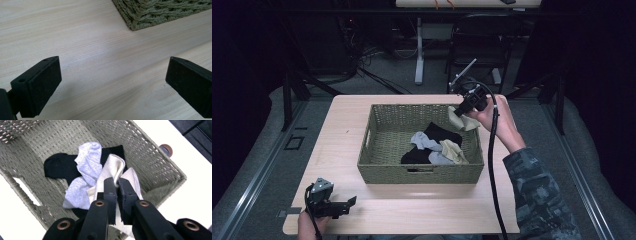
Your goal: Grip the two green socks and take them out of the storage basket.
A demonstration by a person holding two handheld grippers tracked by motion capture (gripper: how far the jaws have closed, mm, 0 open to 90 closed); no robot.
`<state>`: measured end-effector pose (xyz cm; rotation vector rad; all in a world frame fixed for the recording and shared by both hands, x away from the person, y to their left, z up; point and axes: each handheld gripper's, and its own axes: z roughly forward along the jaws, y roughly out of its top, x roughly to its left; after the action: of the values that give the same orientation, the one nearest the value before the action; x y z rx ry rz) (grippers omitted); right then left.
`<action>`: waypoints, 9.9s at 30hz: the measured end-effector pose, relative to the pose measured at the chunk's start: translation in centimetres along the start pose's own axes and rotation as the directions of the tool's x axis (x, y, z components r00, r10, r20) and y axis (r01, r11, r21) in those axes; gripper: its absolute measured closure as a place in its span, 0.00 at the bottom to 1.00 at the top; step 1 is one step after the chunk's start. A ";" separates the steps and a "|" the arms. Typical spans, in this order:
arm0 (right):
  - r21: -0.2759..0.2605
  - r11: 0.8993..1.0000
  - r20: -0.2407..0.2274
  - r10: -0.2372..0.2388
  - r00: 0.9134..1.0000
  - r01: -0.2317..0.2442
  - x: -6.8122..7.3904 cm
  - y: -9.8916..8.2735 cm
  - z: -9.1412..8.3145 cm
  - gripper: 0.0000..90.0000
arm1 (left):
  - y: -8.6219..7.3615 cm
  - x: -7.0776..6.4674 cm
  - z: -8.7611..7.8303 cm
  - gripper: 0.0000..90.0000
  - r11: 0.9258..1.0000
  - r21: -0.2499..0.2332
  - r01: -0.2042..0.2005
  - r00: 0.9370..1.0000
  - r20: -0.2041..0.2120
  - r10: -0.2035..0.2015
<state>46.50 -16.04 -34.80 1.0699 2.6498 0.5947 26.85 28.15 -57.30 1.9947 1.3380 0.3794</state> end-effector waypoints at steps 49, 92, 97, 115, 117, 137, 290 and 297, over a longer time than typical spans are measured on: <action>0.030 0.964 0.083 0.261 0.962 -0.264 -8.2 -11.8 0.6 0.96 | 0.2 -0.1 0.1 0.00 1.000 0.003 -0.007 1.000 0.000 0.007; 0.084 0.941 0.024 0.326 0.945 -0.327 -8.6 -14.3 5.2 0.26 | 0.2 -0.1 0.2 0.00 1.000 0.005 -0.005 1.000 0.008 0.005; 0.057 0.953 0.043 0.297 0.954 -0.299 -8.3 -12.7 2.7 0.17 | 0.2 -0.1 0.2 0.00 1.000 0.003 -0.004 1.000 0.009 0.004; 0.000 0.984 0.040 0.176 0.984 -0.176 -5.3 -6.5 0.2 0.04 | 0.2 0.0 0.2 0.00 1.000 -0.001 0.003 1.000 0.016 -0.003; 0.010 0.986 0.039 0.166 0.985 -0.166 -4.9 -5.9 0.3 0.03 | 0.2 0.0 0.2 0.00 1.000 -0.001 0.003 1.000 0.017 -0.003; 0.060 0.996 -0.011 0.070 0.998 -0.069 -1.1 -1.6 3.9 0.03 | 0.2 0.0 0.2 0.00 1.000 -0.004 0.002 1.000 0.018 -0.002; 0.111 0.951 0.115 0.276 0.954 -0.289 -8.7 -9.1 -4.1 0.97 | 0.2 -0.1 0.1 0.01 1.000 -0.004 -0.003 1.000 0.016 0.003; 0.133 0.938 0.102 0.309 0.946 -0.321 -9.6 -11.0 -1.4 0.97 | 0.2 -0.1 0.1 0.01 1.000 -0.006 -0.004 1.000 0.010 0.004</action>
<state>46.07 -30.32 -37.91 1.5468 2.5034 0.4039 27.03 27.92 -57.22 1.9916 1.3255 0.3741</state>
